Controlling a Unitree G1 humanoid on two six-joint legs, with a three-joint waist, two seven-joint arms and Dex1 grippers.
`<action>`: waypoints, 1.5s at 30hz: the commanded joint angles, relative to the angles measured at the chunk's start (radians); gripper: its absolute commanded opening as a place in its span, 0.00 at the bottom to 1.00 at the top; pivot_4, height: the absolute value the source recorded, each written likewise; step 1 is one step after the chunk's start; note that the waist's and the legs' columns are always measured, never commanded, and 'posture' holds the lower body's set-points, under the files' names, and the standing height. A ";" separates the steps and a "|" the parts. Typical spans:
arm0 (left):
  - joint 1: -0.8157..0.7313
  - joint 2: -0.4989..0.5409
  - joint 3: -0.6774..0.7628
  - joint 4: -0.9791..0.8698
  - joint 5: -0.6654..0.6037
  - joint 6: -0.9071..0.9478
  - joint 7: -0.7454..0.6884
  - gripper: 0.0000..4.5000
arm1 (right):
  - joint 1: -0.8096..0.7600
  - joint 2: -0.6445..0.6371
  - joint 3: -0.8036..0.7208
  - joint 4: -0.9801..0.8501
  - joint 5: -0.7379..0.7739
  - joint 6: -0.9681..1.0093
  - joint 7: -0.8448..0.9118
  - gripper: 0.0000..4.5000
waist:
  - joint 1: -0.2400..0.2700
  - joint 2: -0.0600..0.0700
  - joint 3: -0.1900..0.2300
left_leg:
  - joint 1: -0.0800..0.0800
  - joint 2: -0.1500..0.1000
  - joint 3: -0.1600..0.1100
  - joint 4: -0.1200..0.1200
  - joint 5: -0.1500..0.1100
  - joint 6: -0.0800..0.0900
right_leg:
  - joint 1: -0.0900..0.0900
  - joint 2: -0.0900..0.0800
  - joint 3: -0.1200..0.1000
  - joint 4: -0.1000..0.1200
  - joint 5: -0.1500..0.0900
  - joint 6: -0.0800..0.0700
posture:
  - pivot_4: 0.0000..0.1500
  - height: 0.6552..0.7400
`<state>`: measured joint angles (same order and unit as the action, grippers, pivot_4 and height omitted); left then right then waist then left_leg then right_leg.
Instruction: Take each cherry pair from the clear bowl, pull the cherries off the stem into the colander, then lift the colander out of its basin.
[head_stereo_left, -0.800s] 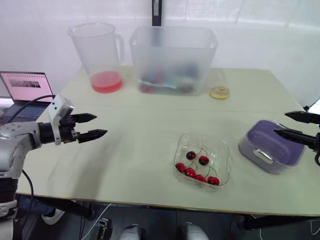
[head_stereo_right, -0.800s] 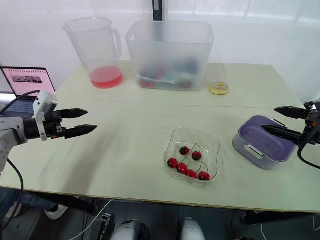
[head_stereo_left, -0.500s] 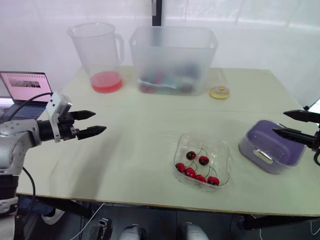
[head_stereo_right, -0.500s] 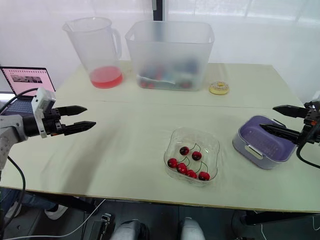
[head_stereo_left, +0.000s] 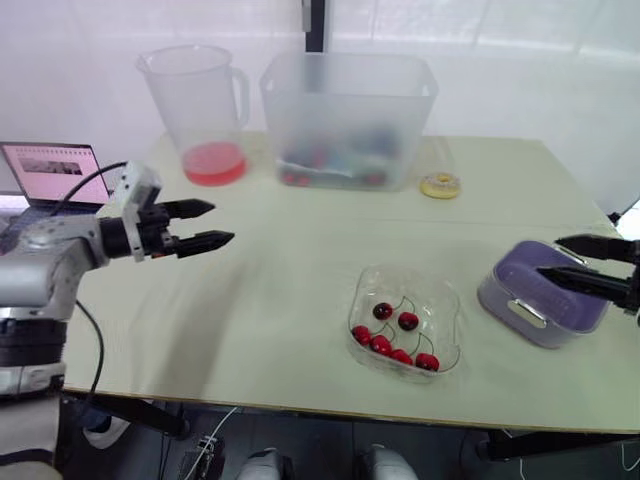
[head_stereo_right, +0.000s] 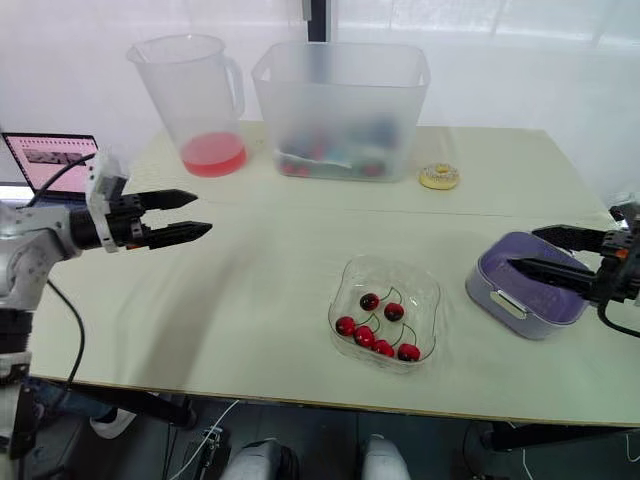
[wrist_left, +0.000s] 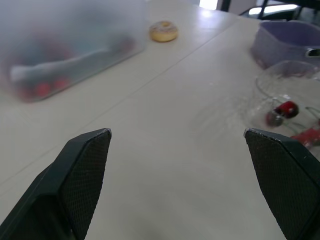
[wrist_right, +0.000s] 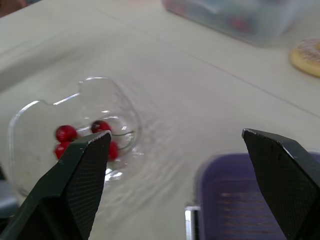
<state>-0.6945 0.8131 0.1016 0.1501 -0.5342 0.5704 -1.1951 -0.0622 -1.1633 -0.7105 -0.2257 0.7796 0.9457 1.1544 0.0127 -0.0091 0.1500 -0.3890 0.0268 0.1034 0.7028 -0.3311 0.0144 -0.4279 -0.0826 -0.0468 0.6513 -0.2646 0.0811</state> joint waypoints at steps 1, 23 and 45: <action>-0.050 -0.028 -0.054 -0.071 -0.041 0.040 -0.067 1.00 | -0.027 0.000 -0.072 -0.205 0.133 0.132 -0.109 0.99 | -0.001 0.000 0.000 | 0.000 0.000 0.000 0.000 0.000 0.000 | 0.000 0.000 0.000 0.000 0.000 0.000 | 1.00 0.62; 0.108 -0.083 -0.088 -0.431 -0.112 0.118 -0.004 1.00 | -0.657 0.104 0.834 -0.349 0.176 0.663 -0.760 0.99 | -0.012 -0.001 0.000 | -0.002 0.000 -0.002 0.001 0.000 0.000 | -0.002 -0.004 0.002 -0.001 0.000 -0.001 | 1.00 0.62; 0.173 -0.052 -0.057 -0.521 -0.172 0.156 0.101 1.00 | -0.689 0.266 1.072 -0.288 -0.053 0.661 -0.801 0.73 | -0.010 -0.001 0.000 | -0.003 -0.001 -0.002 0.001 0.000 0.000 | -0.002 -0.003 0.000 -0.001 0.000 0.000 | 1.00 0.62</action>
<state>-0.5056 0.7467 0.0226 -0.3494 -0.6903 0.7369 -1.0893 -0.7487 -0.9018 0.3676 -0.5034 0.7450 1.6075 0.3441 0.0030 -0.0098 0.1501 -0.3916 0.0259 0.1019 0.7034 -0.3311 0.0145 -0.4299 -0.0851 -0.0467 0.6507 -0.2646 0.0807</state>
